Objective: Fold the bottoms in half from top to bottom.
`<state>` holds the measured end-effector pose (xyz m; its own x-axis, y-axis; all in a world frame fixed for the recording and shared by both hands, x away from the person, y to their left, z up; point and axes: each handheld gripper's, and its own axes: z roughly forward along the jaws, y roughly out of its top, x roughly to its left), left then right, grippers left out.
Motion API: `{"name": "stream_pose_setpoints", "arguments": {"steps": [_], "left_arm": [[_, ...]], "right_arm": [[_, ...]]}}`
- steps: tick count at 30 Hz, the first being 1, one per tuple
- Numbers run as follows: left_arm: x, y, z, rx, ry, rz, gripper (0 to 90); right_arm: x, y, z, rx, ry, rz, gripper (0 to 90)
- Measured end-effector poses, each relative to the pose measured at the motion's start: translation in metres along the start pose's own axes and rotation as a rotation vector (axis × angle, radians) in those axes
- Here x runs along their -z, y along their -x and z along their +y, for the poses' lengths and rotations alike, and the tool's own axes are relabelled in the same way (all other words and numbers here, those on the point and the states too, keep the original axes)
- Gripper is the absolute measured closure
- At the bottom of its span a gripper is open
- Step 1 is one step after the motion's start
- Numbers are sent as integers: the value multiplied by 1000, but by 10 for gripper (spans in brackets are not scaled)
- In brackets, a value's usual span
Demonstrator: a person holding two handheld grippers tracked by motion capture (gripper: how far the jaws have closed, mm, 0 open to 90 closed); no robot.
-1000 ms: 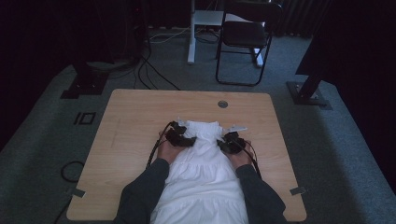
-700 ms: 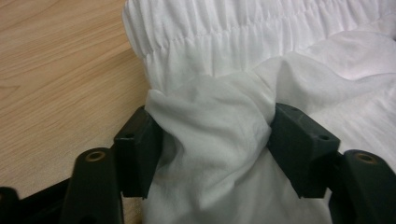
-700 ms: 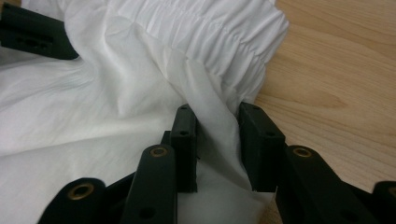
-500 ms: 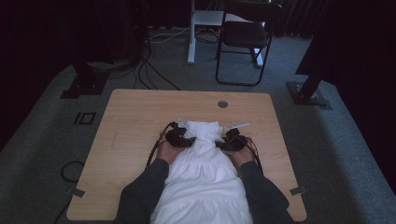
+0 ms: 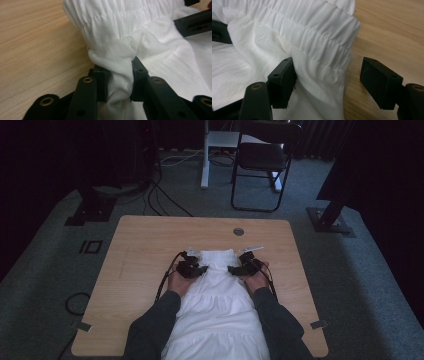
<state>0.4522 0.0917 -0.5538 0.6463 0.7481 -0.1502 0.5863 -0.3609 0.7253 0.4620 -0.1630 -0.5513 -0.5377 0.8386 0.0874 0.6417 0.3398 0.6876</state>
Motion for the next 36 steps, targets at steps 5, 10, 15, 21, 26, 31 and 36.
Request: {"name": "stream_pose_setpoints", "arguments": {"steps": [5, 10, 15, 21, 26, 31, 36], "left_arm": [[1, 1, -1, 22, -2, 3, 768], [2, 2, 0, 63, -9, 3, 777], [17, 4, 14, -3, 41, 22, 788], [62, 8, 64, -47, 188, 29, 798], [95, 9, 106, -100, 277, 52, 797], [120, 10, 138, -142, 331, 79, 796], [128, 11, 137, -160, 316, 61, 795]], "right_arm": [[-2, -11, 1, 63, 15, -9, 593], [-3, -15, 4, 59, 5, 26, 789], [9, -6, 13, 15, 50, 72, 803], [52, -10, 56, 104, 169, 14, 805], [94, -11, 96, 144, 293, -18, 804], [126, -14, 127, 163, 381, -37, 804], [138, -20, 131, 192, 388, -31, 803]]}}
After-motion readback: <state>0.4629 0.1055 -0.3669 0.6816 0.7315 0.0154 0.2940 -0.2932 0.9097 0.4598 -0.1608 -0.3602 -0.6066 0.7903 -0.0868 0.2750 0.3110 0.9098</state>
